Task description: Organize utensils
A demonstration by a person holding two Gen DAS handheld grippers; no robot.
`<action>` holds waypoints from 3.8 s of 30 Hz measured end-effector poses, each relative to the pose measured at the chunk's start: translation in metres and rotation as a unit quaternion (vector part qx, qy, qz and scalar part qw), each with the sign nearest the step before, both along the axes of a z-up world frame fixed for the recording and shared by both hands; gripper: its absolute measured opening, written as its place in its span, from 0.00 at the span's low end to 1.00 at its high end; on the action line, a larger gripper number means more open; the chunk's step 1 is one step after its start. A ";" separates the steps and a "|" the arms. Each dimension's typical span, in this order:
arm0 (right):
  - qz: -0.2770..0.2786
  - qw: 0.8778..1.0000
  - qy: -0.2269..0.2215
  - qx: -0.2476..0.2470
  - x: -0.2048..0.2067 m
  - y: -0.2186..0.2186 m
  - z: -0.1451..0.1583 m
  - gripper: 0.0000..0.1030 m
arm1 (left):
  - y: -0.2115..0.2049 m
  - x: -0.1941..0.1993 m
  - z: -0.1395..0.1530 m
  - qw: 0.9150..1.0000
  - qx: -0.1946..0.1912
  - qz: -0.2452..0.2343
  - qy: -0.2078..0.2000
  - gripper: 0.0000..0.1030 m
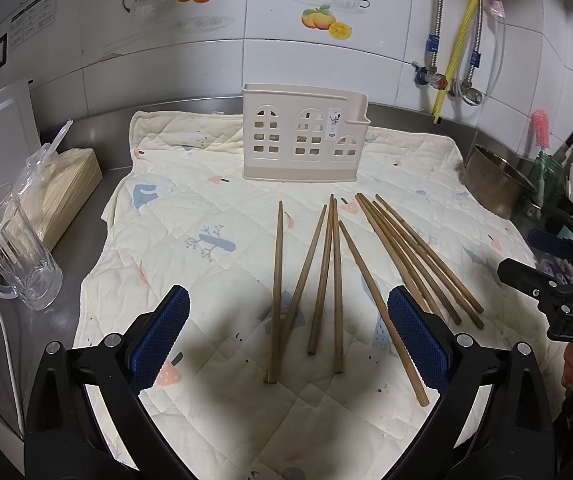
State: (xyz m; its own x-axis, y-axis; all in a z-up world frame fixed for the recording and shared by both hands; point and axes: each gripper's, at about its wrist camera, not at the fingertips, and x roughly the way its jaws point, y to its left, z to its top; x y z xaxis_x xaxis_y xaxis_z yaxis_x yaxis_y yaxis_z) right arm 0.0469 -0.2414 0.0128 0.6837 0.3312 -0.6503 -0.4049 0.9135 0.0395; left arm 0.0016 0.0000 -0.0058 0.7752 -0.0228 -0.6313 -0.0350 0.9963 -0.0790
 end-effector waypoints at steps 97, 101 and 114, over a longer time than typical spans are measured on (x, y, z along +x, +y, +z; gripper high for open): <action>0.009 0.995 0.096 -0.007 0.053 -0.013 -0.080 0.07 | 0.027 0.069 -0.074 0.992 -0.073 -0.027 0.102 0.21; 0.008 0.995 0.095 -0.013 0.055 -0.012 -0.082 0.07 | 0.030 0.074 -0.081 0.991 -0.077 -0.022 0.110 0.16; 0.008 0.997 0.076 -0.015 0.050 -0.012 -0.074 0.07 | 0.016 0.079 -0.070 0.993 -0.052 -0.040 0.096 0.05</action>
